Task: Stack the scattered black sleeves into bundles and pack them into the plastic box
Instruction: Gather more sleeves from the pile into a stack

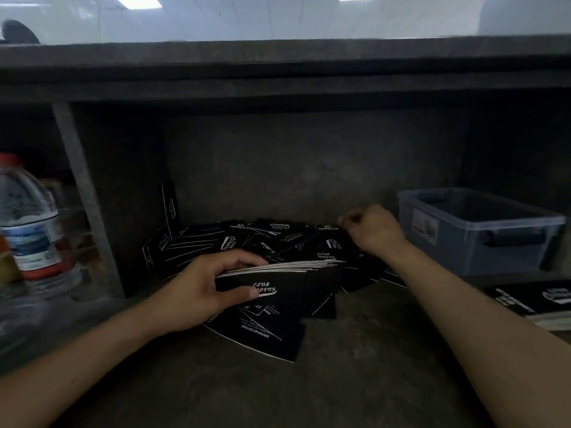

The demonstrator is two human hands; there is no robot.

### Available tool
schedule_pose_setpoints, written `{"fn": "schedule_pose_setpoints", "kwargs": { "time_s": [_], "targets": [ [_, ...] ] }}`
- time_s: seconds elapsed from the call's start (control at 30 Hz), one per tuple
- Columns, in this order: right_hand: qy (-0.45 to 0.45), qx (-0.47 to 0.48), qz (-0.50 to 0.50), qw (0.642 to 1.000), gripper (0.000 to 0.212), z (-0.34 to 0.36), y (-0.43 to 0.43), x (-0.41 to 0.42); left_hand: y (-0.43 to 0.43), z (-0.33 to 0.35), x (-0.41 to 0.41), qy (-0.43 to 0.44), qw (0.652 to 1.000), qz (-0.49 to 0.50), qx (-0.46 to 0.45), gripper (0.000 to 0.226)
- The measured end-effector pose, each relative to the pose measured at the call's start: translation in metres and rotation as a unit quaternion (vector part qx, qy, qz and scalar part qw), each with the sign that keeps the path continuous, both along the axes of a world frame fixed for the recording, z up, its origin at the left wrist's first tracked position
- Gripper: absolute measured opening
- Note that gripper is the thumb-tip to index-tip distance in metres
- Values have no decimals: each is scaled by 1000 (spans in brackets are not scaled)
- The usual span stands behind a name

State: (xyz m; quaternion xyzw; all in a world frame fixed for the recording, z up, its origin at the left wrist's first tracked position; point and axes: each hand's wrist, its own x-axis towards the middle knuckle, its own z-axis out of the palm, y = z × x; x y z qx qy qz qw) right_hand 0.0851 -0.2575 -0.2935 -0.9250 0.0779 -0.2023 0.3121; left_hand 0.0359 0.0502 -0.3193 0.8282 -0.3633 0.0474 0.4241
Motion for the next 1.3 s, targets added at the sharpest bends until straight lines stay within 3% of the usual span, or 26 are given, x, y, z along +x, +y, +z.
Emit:
{"fn": "schedule_pose_setpoints", "kwargs": {
  "time_s": [0.07, 0.13, 0.3, 0.37, 0.47, 0.6, 0.73, 0.87, 1.03, 1.17, 1.23, 1.3],
  "targets": [
    [96, -67, -38, 992, 57, -13, -4, 2, 1, 1, 1, 1, 1000, -4, 4, 37],
    [154, -34, -28, 987, 75, -17, -6, 3, 2, 1, 1, 2, 1000, -2, 7, 35],
    [85, 113, -41, 989, 50, -11, -14, 10, 2, -2, 2, 4, 1000, 5, -4, 30],
    [71, 196, -35, 977, 55, -13, -14, 8, 2, -2, 3, 4, 1000, 4, 0, 28],
    [121, 133, -12, 984, 78, -15, -13, 5, 1, -2, 2, 11, 1000, 7, 2, 26],
    [130, 133, 4, 982, 58, -7, -14, 2, 1, -1, 2, 13, 1000, 8, 4, 24],
    [38, 250, -17, 967, 42, -5, -23, 6, 1, -1, 2, 14, 1000, 8, 8, 24],
    [-47, 307, -12, 950, 12, -4, -28, 10, 1, -1, 1, 7, 1000, 9, 8, 23],
    [-186, 287, -27, 939, 19, -3, -33, 23, 2, 0, 1, 12, 1000, 5, 9, 23],
    [-315, 315, 2, 895, 14, 9, -24, 14, 2, -1, 3, 10, 1000, 4, 12, 23],
    [-300, 339, 68, 889, 15, 17, -13, 2, 2, -2, 4, 7, 1000, 8, 12, 25],
    [-155, 374, 179, 897, 13, 21, 0, -12, 3, -4, 7, -1, 1000, 16, 11, 37]
  ]
}}
